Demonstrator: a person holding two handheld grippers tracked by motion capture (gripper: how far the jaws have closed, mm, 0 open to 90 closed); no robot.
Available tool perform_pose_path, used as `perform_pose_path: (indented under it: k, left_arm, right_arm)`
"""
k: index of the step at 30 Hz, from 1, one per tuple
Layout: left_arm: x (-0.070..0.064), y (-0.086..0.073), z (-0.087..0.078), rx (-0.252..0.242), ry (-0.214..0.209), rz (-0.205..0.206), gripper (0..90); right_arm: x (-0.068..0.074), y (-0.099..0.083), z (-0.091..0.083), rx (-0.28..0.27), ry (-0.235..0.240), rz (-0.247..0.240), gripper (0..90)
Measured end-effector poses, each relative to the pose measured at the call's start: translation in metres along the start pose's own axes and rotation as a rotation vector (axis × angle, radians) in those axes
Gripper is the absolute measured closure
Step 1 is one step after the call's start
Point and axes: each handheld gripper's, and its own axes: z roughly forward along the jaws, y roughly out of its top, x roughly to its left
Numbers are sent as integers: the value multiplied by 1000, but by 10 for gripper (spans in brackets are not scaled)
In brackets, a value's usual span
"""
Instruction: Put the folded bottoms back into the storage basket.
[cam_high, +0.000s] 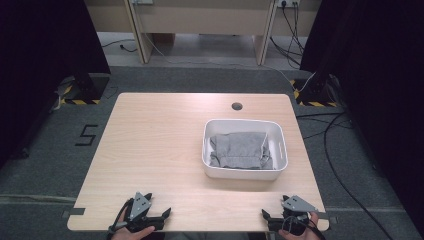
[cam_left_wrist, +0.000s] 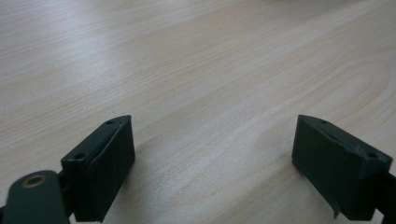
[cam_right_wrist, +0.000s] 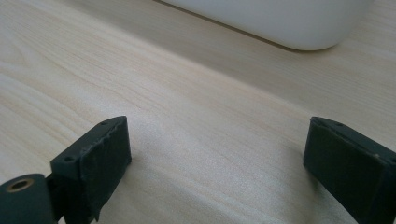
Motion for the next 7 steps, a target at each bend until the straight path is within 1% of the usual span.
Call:
perform_pose_path:
  k: [6,7]
  left_arm:
    - [0,0,0,-2,1,-1,121]
    - [0,0,0,-2,1,-1,120]
  right_arm:
    - [0,0,0,-1,2,-2,79]
    - [0,0,0,-1,3,4,79]
